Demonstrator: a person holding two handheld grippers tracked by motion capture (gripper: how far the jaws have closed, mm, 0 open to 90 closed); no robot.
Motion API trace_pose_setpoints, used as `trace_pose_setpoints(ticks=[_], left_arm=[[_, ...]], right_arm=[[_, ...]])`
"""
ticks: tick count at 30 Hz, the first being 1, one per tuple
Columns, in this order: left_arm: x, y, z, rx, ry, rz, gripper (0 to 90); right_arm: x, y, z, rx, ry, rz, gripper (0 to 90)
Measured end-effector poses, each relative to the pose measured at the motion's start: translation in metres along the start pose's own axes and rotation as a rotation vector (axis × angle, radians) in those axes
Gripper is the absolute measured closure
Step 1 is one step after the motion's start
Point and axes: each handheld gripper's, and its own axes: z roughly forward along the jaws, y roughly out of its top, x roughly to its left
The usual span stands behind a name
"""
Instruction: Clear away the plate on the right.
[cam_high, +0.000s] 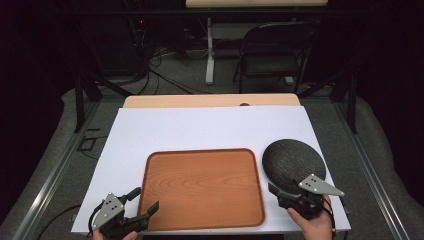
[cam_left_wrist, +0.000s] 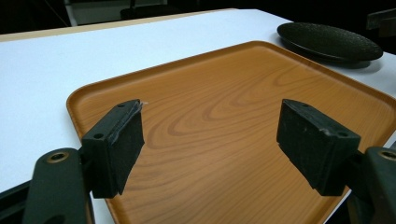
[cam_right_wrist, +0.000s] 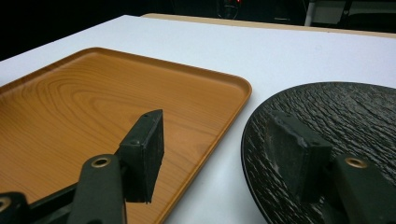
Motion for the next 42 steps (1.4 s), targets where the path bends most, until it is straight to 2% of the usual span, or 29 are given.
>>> trace_pose_setpoints(ticks=[11, 15, 18, 20, 22, 23, 26, 29, 35, 42], left_arm=[[0.001, 0.0, 0.001, 0.014, -0.008, 0.0, 22.9], [0.001, 0.0, 0.001, 0.013, -0.007, -0.006, 22.9], [0.001, 0.0, 0.001, 0.016, -0.009, -0.003, 22.9], [0.001, 0.0, 0.001, 0.019, -0.011, -0.003, 22.9], [0.001, 0.0, 0.001, 0.019, -0.012, -0.003, 22.9], [0.001, 0.0, 0.001, 0.02, -0.012, -0.003, 22.9], [0.001, 0.0, 0.002, 0.017, -0.011, -0.006, 22.9], [0.001, 0.0, 0.002, 0.023, -0.014, -0.003, 22.9], [0.001, -0.001, 0.003, 0.026, -0.022, -0.006, 22.9], [0.001, -0.001, 0.003, 0.028, -0.021, -0.008, 22.9]], right_arm=[[-0.006, 0.003, -0.005, -0.008, -0.021, 0.036, 37.6], [-0.009, 0.004, -0.008, -0.018, -0.007, 0.061, 39.0], [-0.012, 0.006, -0.012, -0.033, -0.032, 0.035, 38.9], [-0.016, 0.008, -0.015, -0.063, -0.053, 0.03, 38.8], [-0.017, 0.009, -0.016, -0.066, -0.058, 0.03, 38.4], [-0.02, 0.009, -0.017, -0.057, -0.069, 0.052, 37.9], [-0.024, 0.009, -0.018, -0.052, -0.088, 0.07, 37.4], [-0.032, 0.009, -0.02, -0.052, -0.089, 0.105, 37.3], [-0.039, 0.009, -0.025, -0.059, -0.102, 0.133, 39.4], [-0.046, 0.01, -0.028, -0.08, -0.128, 0.172, 34.8]])
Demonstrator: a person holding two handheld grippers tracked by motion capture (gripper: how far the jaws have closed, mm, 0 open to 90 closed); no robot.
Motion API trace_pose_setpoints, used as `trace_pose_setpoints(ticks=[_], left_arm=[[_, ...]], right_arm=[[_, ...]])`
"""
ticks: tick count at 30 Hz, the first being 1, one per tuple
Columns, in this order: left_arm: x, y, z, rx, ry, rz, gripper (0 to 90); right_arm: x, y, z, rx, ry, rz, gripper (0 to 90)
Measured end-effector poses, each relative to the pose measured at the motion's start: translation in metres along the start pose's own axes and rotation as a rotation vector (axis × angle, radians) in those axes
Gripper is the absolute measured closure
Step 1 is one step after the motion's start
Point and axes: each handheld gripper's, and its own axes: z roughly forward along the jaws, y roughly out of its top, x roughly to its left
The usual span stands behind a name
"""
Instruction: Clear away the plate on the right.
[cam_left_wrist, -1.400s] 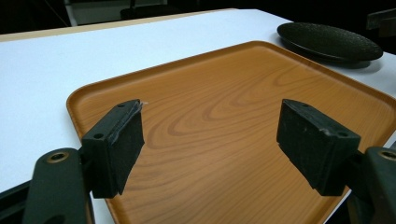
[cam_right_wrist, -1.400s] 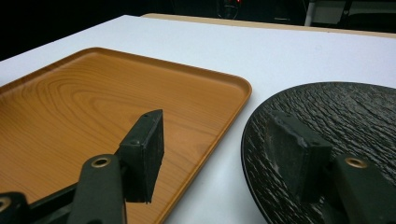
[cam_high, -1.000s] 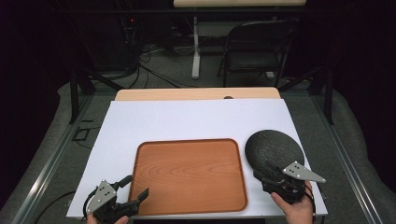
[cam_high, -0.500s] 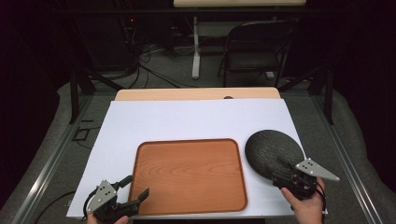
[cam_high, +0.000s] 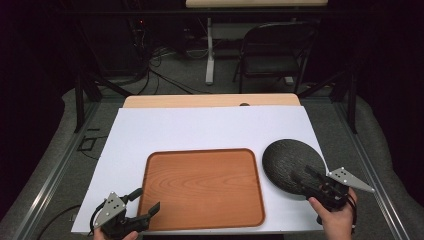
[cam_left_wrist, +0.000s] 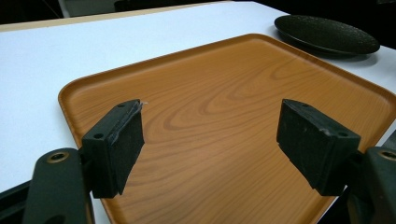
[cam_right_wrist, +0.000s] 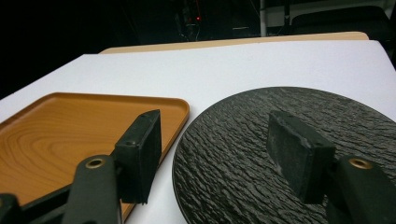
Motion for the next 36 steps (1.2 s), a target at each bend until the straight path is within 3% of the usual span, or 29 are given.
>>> trace_pose_setpoints(ticks=[10, 16, 24, 36], left_arm=[[0.001, 0.0, 0.0, 0.007, 0.001, 0.002, 22.9], [0.001, 0.0, 0.0, 0.013, 0.002, 0.003, 22.9], [0.001, 0.0, 0.0, 0.012, 0.0, 0.002, 22.9], [0.002, 0.0, 0.0, 0.016, -0.003, -0.001, 22.9]], right_arm=[[-0.005, 0.001, 0.0, 0.001, 0.006, 0.065, 26.6], [-0.009, 0.001, -0.002, 0.026, -0.016, 0.057, 35.9], [-0.028, -0.001, -0.01, 0.058, -0.076, 0.072, 36.9], [-0.055, -0.004, -0.02, 0.087, -0.119, 0.139, 37.8]])
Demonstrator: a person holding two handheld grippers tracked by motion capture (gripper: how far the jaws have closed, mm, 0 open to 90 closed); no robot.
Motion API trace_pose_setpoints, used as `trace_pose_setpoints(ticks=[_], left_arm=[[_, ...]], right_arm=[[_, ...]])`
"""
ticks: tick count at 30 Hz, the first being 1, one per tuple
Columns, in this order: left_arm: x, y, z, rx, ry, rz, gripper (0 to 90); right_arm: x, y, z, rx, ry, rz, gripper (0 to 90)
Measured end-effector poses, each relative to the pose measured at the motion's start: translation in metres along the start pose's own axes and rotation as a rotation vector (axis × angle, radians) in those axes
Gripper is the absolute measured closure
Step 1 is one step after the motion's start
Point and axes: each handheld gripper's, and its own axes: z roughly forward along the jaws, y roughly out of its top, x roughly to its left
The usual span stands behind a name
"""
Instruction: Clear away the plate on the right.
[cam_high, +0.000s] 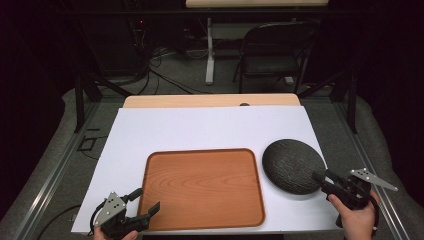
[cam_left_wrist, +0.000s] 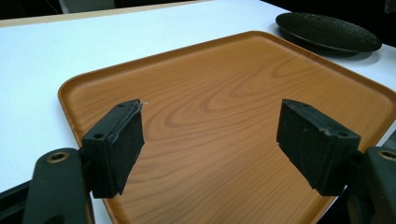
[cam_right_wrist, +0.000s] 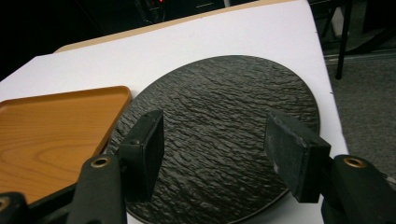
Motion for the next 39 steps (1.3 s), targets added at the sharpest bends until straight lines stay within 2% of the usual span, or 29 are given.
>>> trace_pose_setpoints(ticks=[5, 8, 12, 16, 23, 29, 37, 39], left_arm=[[0.0, 0.0, 0.0, 0.0, 0.001, -0.001, 22.9], [0.0, 0.0, 0.0, 0.0, 0.002, -0.002, 22.9], [0.0, 0.0, 0.0, -0.001, 0.003, -0.006, 22.9], [-0.001, -0.001, -0.001, -0.004, 0.009, -0.01, 22.9], [0.0, -0.002, -0.002, -0.001, 0.011, -0.014, 22.9], [0.0, -0.002, -0.003, 0.004, 0.012, -0.015, 22.9], [0.0, -0.003, -0.002, 0.006, 0.011, -0.016, 22.9], [0.001, -0.003, -0.002, 0.007, 0.01, -0.016, 22.9]], right_arm=[[-0.005, 0.0, 0.001, 0.016, -0.016, 0.011, 39.0], [-0.01, 0.003, 0.003, 0.04, -0.037, -0.004, 40.5], [-0.015, 0.01, 0.006, 0.053, -0.018, 0.013, 42.8], [-0.016, 0.017, 0.01, 0.059, -0.015, -0.006, 43.0], [-0.022, 0.02, 0.017, 0.089, -0.039, 0.006, 50.4], [-0.031, 0.012, 0.018, 0.12, -0.039, 0.083, 53.2], [-0.044, 0.003, 0.018, 0.135, -0.059, 0.162, 56.0], [-0.046, 0.001, 0.018, 0.14, -0.061, 0.166, 56.0]])
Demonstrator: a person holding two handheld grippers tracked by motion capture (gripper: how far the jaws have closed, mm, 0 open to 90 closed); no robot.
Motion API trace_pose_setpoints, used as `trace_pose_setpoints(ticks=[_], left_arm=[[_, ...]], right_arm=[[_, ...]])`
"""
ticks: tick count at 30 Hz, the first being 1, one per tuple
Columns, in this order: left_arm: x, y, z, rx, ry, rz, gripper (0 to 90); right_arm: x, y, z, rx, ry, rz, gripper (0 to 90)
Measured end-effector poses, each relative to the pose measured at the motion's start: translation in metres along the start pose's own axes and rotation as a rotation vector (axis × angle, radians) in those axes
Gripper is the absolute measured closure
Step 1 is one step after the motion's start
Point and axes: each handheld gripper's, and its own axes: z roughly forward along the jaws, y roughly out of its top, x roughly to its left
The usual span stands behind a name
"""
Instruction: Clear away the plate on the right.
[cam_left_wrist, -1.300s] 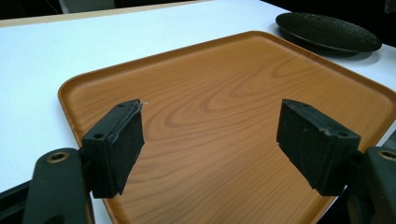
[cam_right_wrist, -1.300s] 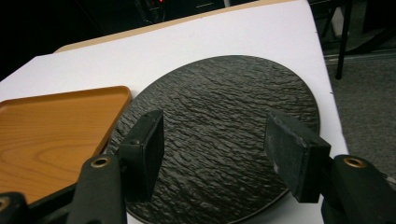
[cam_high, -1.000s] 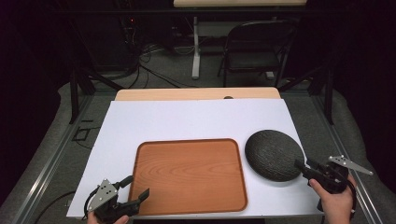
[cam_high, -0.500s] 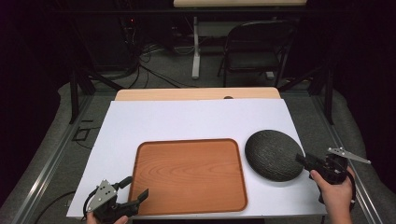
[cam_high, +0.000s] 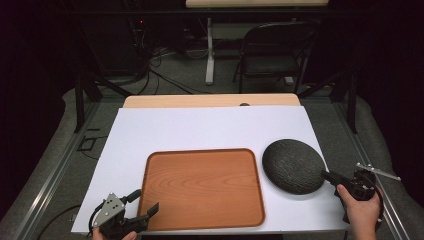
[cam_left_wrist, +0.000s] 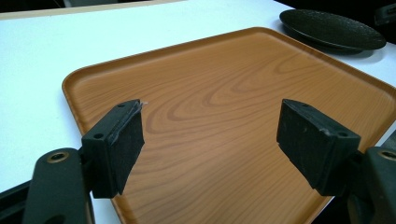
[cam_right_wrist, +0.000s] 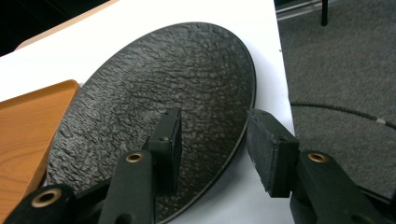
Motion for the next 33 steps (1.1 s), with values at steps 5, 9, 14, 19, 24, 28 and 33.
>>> trace_pose_setpoints(ticks=[5, 9, 14, 19, 24, 28, 33], left_arm=[[0.0, 0.0, 0.0, 0.003, 0.0, -0.001, 22.9], [0.0, 0.0, 0.0, 0.004, 0.0, 0.0, 22.9], [0.0, 0.0, 0.0, 0.004, -0.001, 0.001, 22.9], [0.0, 0.0, 0.0, 0.005, -0.002, 0.0, 22.9], [0.0, 0.0, 0.0, 0.004, -0.002, 0.003, 22.9], [0.0, 0.0, -0.001, 0.006, 0.001, 0.001, 22.9], [0.0, 0.0, -0.001, 0.011, -0.002, 0.002, 22.9]], right_arm=[[-0.002, -0.003, 0.003, 0.02, 0.003, 0.034, 55.9], [-0.004, -0.005, 0.008, 0.029, 0.004, 0.027, 56.0], [-0.006, -0.007, 0.011, 0.028, -0.003, 0.041, 56.7], [-0.007, -0.01, 0.013, 0.039, 0.009, 0.065, 57.0], [-0.009, -0.011, 0.015, 0.037, 0.019, 0.077, 57.0], [-0.01, -0.012, 0.018, 0.04, 0.025, 0.088, 57.1], [-0.009, -0.012, 0.022, 0.043, 0.036, 0.09, 57.3]])
